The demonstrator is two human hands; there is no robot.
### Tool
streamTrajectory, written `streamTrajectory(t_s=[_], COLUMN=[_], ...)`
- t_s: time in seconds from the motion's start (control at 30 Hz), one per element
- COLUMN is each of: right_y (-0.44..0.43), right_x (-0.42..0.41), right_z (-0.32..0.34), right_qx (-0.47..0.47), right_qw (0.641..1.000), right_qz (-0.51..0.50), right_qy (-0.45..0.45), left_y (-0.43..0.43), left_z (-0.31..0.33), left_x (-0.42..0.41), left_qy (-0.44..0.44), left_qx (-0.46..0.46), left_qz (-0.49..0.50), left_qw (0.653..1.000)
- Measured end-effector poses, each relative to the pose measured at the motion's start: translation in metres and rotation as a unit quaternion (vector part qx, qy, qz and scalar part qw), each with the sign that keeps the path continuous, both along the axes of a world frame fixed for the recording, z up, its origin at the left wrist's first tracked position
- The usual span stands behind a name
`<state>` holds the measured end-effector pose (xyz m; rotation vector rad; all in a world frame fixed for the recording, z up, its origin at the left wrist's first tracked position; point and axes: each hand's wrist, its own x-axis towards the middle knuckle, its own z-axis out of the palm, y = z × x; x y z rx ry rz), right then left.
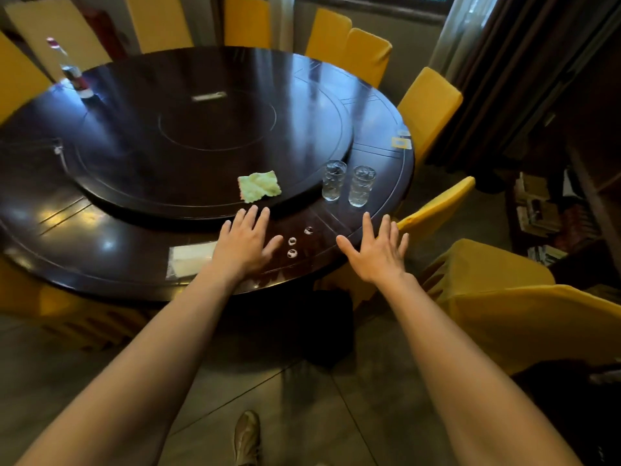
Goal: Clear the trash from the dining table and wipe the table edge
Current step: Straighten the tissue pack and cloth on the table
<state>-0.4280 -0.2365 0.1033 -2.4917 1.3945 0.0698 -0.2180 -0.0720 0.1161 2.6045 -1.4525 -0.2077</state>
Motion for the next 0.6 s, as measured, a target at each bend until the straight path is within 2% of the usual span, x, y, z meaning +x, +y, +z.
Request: streamTrajectory(t_s=[0.33,0.6], right_y=[0.044,0.06], right_x=[0.077,0.134], right_z=[-0.025,-0.035], right_qx=[0.032,0.047], right_qw=[0.999,0.999], right_qz=[0.009,-0.016], right_qy=[0.003,-0.01], left_y=[0.073,0.095], left_z=[-0.015,-0.026], left_x=[0.087,0.147], left_qy=[0.079,0.133], left_qx=[-0.005,-0.024], left_qz=[0.057,0.091], left_qw=[0.995,0.987])
